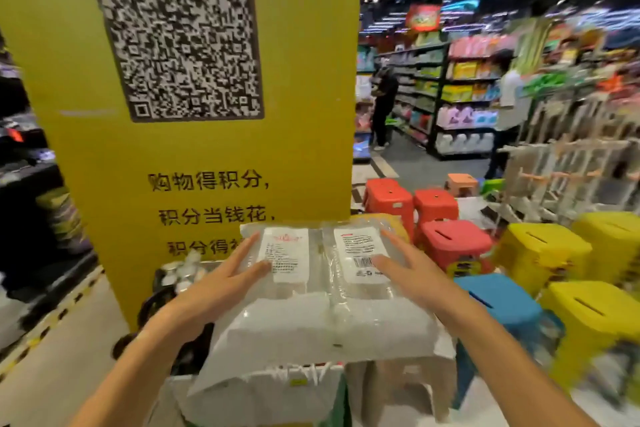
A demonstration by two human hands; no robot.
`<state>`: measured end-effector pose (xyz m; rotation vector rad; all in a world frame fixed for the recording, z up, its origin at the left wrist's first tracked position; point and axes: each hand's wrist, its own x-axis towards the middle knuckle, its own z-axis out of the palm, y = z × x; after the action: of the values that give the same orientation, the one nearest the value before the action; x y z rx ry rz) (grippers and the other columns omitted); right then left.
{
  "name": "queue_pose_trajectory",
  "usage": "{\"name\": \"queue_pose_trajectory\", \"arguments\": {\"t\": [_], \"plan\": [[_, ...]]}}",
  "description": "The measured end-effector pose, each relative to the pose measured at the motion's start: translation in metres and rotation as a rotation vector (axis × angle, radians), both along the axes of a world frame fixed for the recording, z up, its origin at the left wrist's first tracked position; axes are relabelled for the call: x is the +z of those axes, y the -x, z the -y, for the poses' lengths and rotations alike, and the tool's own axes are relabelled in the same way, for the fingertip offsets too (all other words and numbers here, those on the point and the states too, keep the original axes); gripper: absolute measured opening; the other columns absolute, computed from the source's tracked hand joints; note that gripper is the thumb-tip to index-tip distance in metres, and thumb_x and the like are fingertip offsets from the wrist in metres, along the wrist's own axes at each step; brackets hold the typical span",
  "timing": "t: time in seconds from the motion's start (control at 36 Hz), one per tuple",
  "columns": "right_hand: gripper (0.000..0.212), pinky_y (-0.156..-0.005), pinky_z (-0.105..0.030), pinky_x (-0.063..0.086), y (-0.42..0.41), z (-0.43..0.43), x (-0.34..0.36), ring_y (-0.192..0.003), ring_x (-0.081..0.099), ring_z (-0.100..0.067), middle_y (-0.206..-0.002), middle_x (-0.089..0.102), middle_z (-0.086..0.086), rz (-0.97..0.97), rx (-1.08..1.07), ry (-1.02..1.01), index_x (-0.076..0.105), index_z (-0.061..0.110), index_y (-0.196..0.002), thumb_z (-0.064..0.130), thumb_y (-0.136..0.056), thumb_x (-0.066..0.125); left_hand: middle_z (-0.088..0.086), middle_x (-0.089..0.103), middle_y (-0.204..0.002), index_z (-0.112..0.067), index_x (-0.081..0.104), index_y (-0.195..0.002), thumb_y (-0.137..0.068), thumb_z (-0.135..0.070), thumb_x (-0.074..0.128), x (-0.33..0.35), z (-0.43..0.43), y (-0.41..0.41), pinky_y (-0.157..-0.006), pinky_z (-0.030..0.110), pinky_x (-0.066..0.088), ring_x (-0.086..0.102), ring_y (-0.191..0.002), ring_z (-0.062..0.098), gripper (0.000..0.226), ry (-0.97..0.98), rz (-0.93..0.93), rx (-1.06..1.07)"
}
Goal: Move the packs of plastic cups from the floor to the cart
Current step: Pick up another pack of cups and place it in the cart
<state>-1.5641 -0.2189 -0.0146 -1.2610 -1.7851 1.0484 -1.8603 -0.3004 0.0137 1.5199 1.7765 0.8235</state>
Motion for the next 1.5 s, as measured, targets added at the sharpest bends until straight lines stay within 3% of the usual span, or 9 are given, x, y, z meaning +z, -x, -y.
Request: {"name": "queue_pose_trajectory", "arguments": {"t": [0.33, 0.44, 0.56, 0.64, 0.81, 0.89, 1.11, 1.39, 1.5], "plan": [[0.061, -0.112, -0.041, 0.039, -0.209, 0.123, 0.005, -0.139, 0.037, -0.008, -0.15, 0.034, 0.024, -0.078, -0.577, 0.016, 0.035, 0.045, -0.149, 0.046, -0.094, 0.061, -0.032, 0.026, -0.138, -0.063, 0.026, -0.142, -0.093, -0.051, 0.057, -0.007, -0.059, -0.211, -0.098, 0.023, 0.035, 0.03, -0.126, 0.0, 0.059, -0.012, 0.204, -0.593], [0.06, -0.109, -0.041, 0.043, -0.278, 0.188, 0.001, -0.134, 0.045, -0.009, -0.148, 0.036, 0.028, -0.092, -0.771, 0.04, 0.036, 0.06, -0.14, 0.057, -0.086, 0.062, -0.025, 0.015, -0.158, -0.073, 0.021, -0.136, -0.069, -0.082, 0.059, -0.011, -0.056, -0.302, -0.118, 0.043, 0.023, 0.018, -0.147, 0.013, 0.078, 0.03, 0.148, -0.809], [0.059, -0.106, -0.032, 0.043, -0.339, 0.259, 0.0, -0.133, 0.042, -0.007, -0.146, 0.034, 0.025, -0.089, -0.955, 0.038, 0.034, 0.05, -0.146, 0.047, -0.094, 0.06, -0.029, 0.019, -0.15, -0.055, 0.022, -0.147, -0.094, -0.048, 0.053, -0.014, -0.024, -0.4, -0.108, 0.027, 0.022, 0.019, -0.134, -0.002, 0.061, 0.03, 0.191, -0.98], [0.056, -0.081, -0.014, 0.044, -0.376, 0.311, 0.001, -0.119, 0.045, -0.002, -0.14, 0.035, 0.025, -0.083, -1.058, 0.07, 0.032, 0.045, -0.149, 0.042, -0.098, 0.056, -0.03, 0.022, -0.146, -0.05, 0.022, -0.149, -0.098, -0.039, 0.052, -0.021, 0.001, -0.466, -0.099, 0.019, 0.022, 0.019, -0.13, -0.006, 0.06, 0.024, 0.195, -1.079], [0.061, -0.105, -0.034, 0.039, -0.444, 0.388, -0.006, -0.132, 0.039, -0.009, -0.156, 0.031, 0.019, -0.033, -1.239, 0.092, 0.029, 0.053, -0.147, 0.052, -0.093, 0.056, -0.032, 0.032, -0.141, -0.063, 0.028, -0.136, -0.087, -0.06, 0.06, -0.039, 0.044, -0.579, -0.088, 0.011, 0.043, 0.045, -0.118, 0.008, 0.058, 0.096, 0.205, -1.173], [0.062, -0.108, -0.036, 0.038, -0.472, 0.414, -0.01, -0.139, 0.037, -0.015, -0.156, 0.03, 0.019, -0.016, -1.294, 0.099, 0.028, 0.053, -0.148, 0.053, -0.093, 0.055, -0.028, 0.026, -0.15, -0.063, 0.024, -0.143, -0.089, -0.058, 0.058, -0.048, 0.057, -0.622, -0.109, 0.036, 0.041, 0.039, -0.136, 0.015, 0.063, 0.166, 0.219, -1.275], [0.063, -0.111, -0.036, 0.038, -0.543, 0.433, -0.023, -0.138, 0.038, -0.014, -0.153, 0.033, 0.017, -0.067, -1.381, 0.123, 0.028, 0.045, -0.152, 0.046, -0.096, 0.057, -0.031, 0.018, -0.151, -0.074, 0.023, -0.132, -0.083, -0.07, 0.057, -0.061, 0.063, -0.715, -0.119, 0.043, 0.021, 0.019, -0.145, 0.009, 0.06, 0.129, 0.179, -1.386], [0.055, -0.091, -0.018, 0.042, -0.634, 0.393, -0.034, -0.111, 0.051, 0.0, -0.139, 0.044, 0.022, -0.059, -1.458, 0.13, 0.03, 0.046, -0.148, 0.04, -0.099, 0.054, -0.027, 0.016, -0.155, -0.077, 0.024, -0.128, -0.08, -0.073, 0.055, -0.076, 0.011, -0.841, -0.12, 0.045, 0.021, 0.021, -0.146, 0.013, 0.058, 0.125, 0.166, -1.479], [0.054, -0.062, -0.005, 0.043, -0.673, 0.372, -0.024, -0.093, 0.054, 0.009, -0.127, 0.05, 0.021, -0.008, -1.504, 0.158, 0.028, 0.043, -0.15, 0.038, -0.101, 0.051, -0.026, 0.017, -0.156, -0.074, 0.018, -0.134, -0.083, -0.072, 0.052, -0.07, -0.012, -0.898, -0.12, 0.039, 0.018, 0.019, -0.147, 0.012, 0.061, 0.084, 0.133, -1.536]]}}
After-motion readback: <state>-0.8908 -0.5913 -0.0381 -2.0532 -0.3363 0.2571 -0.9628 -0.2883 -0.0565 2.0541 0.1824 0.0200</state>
